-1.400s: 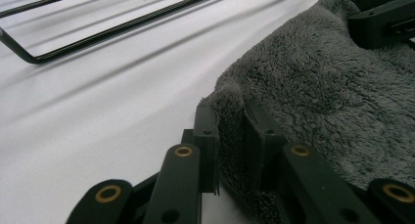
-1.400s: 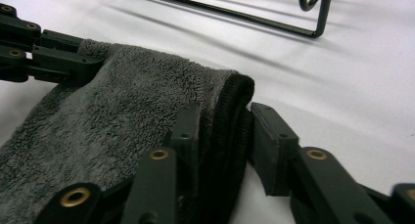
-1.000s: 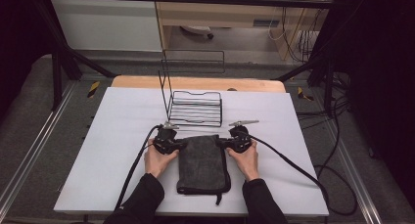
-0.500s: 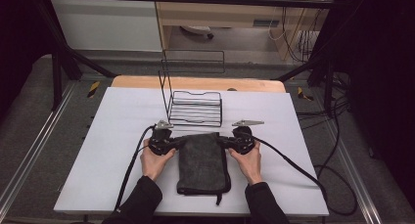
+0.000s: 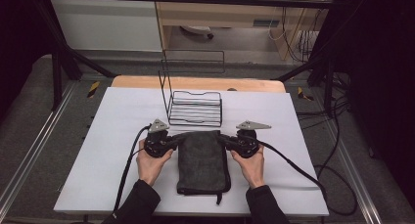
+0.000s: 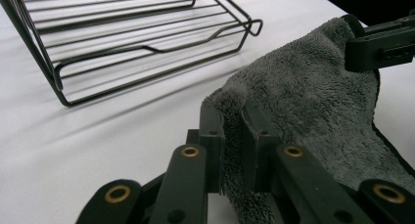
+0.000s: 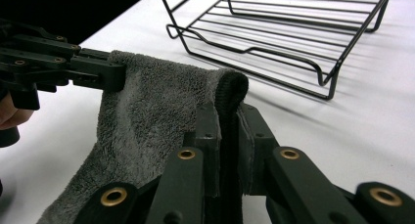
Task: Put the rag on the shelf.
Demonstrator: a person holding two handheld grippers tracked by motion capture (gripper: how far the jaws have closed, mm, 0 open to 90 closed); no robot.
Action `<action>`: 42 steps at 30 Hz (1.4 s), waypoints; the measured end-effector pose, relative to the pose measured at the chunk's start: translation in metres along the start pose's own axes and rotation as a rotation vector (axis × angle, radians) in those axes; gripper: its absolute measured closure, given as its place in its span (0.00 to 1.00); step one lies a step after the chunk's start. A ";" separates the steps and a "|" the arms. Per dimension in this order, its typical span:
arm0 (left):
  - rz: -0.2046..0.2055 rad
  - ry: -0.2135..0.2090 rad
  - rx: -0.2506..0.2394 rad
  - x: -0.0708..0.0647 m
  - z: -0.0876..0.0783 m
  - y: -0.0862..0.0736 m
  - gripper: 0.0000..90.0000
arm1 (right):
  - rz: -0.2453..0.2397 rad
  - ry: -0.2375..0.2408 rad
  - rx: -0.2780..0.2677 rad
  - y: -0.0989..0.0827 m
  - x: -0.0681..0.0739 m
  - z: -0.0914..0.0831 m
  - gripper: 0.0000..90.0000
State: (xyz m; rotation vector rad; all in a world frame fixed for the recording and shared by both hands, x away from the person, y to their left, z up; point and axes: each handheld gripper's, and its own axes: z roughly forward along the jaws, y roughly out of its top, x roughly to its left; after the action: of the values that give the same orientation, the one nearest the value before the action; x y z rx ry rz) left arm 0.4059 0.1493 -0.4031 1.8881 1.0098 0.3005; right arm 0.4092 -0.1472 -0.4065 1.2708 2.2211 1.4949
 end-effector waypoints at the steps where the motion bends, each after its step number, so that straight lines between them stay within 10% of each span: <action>1: 0.005 -0.001 -0.004 -0.001 -0.002 0.001 0.90 | 0.000 0.003 -0.007 0.000 0.001 -0.002 0.90; 42: 0.108 -0.004 -0.287 -0.038 -0.071 0.050 0.90 | -0.127 0.009 -0.327 0.041 0.045 -0.068 0.91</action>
State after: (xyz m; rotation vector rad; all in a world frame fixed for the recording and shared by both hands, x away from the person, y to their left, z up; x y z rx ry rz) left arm 0.3671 0.1546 -0.3171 1.6825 0.8157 0.4794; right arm 0.3654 -0.1547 -0.3271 1.0050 1.9183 1.7255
